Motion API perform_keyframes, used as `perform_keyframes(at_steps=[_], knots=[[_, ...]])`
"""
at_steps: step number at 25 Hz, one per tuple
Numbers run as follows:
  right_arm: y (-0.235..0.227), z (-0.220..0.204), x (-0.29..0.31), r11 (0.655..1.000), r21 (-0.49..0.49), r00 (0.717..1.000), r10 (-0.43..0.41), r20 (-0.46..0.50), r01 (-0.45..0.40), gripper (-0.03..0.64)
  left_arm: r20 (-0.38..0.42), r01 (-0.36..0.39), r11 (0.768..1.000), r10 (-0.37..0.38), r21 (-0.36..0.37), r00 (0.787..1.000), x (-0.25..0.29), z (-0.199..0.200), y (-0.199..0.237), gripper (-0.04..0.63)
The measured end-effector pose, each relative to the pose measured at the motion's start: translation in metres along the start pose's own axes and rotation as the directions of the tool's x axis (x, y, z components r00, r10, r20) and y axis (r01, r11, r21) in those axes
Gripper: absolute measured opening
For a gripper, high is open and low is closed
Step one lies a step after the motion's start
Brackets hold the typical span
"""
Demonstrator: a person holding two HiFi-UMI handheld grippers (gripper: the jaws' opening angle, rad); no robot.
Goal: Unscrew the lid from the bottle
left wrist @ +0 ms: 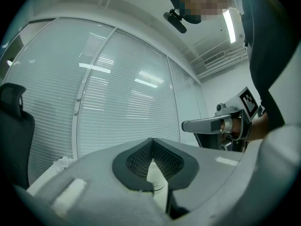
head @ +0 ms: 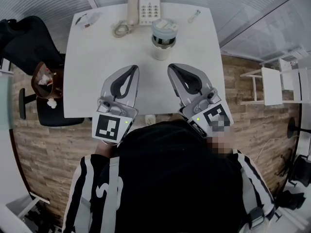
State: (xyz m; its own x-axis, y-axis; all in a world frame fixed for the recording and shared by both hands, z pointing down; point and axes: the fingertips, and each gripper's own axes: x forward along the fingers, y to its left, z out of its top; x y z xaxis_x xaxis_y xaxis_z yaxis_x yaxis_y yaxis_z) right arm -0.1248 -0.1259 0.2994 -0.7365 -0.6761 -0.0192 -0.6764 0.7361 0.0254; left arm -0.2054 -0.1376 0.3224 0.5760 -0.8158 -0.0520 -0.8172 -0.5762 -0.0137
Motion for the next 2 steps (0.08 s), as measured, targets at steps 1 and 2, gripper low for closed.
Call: perform_keyframes(at_steps=[1,2], knots=[[-0.0003,-0.0012,0.0001,1.0,-0.004,1.0,0.001,-0.002,-0.001,0.0,0.0,0.002,1.0,-0.002,-0.003,1.0,0.0003,-0.0006,0.0002,0.0],[-0.0005,-0.0024,0.0002,1.0,-0.008,1.0,0.001,-0.005,-0.002,0.0,-0.001,0.004,1.0,-0.004,-0.005,1.0,0.0007,-0.0011,0.0004,0.0]])
